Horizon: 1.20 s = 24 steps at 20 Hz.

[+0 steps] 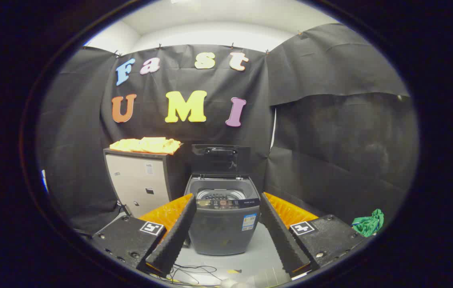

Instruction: Put the clothes into the washing machine and then close the washing machine lid.

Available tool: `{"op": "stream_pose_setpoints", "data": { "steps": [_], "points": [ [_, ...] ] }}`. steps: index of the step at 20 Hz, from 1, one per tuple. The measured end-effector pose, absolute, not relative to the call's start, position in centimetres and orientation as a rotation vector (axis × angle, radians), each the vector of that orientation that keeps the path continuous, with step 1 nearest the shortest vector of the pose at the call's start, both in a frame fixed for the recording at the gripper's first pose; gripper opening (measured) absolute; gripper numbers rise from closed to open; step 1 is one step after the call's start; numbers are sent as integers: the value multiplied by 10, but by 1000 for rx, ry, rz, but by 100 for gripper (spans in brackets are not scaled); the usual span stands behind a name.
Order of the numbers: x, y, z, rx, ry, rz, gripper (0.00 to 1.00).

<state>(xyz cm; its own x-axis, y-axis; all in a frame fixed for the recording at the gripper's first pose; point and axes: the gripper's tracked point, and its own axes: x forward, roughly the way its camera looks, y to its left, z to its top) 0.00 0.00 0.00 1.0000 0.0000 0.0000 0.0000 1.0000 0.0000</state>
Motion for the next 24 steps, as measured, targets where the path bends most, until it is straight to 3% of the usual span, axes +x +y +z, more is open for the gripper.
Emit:
{"op": "stream_pose_setpoints", "data": {
  "steps": [24],
  "points": [
    [28, 2, 20, 13, 26, -19, 100]
  ]
}}
